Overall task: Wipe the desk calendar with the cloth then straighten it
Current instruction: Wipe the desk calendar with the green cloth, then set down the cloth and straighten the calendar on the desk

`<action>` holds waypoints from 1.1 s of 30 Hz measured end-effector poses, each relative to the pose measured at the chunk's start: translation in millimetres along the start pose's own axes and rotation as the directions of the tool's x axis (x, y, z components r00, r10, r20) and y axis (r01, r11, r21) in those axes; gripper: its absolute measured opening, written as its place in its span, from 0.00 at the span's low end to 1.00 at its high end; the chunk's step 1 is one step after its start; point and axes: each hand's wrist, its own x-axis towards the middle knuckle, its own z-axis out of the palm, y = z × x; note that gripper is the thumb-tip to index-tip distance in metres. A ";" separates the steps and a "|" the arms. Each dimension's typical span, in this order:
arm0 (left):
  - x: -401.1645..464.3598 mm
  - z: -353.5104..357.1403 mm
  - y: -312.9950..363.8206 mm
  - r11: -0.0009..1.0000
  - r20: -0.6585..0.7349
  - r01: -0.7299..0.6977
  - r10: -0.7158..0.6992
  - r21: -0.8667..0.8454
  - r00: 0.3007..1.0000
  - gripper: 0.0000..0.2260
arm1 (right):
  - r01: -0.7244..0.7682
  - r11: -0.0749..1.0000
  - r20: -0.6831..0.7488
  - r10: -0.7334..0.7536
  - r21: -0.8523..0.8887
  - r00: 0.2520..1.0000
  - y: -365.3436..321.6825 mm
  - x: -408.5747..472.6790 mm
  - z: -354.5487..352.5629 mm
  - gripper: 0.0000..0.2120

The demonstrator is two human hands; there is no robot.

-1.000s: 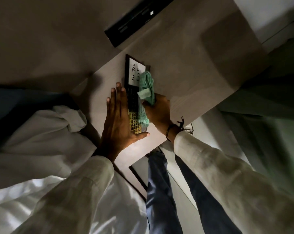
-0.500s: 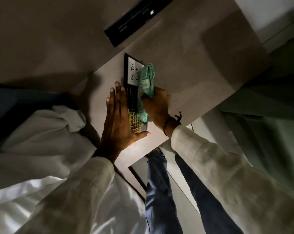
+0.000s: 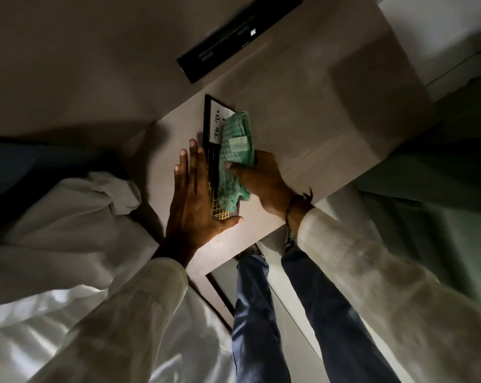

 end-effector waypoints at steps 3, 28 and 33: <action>-2.6 -2.4 -6.9 1.000 0.060 0.029 -0.028 -0.012 0.998 0.72 | 0.068 0.976 -0.165 -0.103 -0.205 0.981 -3.5 -2.6 -27.3 0.08; -21.2 -27.9 67.4 -0.343 0.507 0.458 -0.807 -0.820 0.303 0.50 | 0.124 0.765 0.135 -0.049 -0.632 0.990 -113.7 58.3 4.0 0.28; -10.7 -38.6 77.3 -0.745 0.817 0.334 -0.529 -0.577 0.230 0.43 | 0.140 0.671 0.190 0.001 -0.728 0.982 -114.2 53.8 13.7 0.34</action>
